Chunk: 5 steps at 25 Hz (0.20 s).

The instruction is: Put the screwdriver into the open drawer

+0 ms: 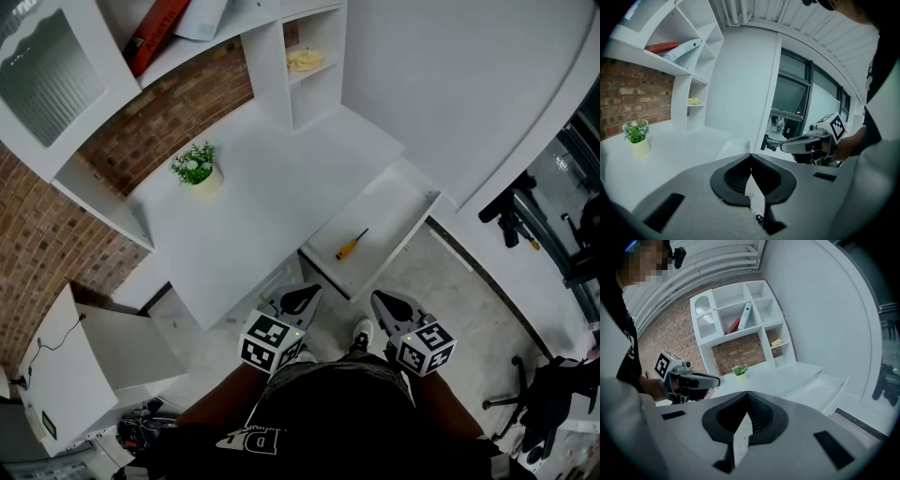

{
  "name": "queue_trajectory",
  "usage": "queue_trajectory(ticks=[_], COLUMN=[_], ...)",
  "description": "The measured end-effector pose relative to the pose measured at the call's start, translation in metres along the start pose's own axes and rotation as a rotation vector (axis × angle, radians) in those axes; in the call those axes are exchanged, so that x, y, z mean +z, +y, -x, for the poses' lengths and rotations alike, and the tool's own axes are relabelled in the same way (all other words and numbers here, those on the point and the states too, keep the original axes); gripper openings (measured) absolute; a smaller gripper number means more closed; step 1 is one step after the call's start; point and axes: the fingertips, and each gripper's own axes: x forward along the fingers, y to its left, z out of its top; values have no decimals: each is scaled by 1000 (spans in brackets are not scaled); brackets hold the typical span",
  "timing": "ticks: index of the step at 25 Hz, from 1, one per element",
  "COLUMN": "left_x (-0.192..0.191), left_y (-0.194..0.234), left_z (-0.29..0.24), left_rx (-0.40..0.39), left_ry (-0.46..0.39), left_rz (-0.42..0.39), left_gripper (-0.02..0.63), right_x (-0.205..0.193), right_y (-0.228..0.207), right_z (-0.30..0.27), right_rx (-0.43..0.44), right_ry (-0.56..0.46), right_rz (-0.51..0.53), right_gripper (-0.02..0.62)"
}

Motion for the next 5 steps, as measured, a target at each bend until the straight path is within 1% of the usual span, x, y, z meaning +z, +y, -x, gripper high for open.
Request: queue_trajectory(ticks=[5], left_x=[6], left_y=[1], left_z=[-5], left_rx=[3], left_ry=[-8], left_rz=[4], left_gripper=[18], right_x=[1], right_y=[-5], right_z=[-1], right_rx=[-1], right_ry=[1], right_rz=[4], right_gripper=[3])
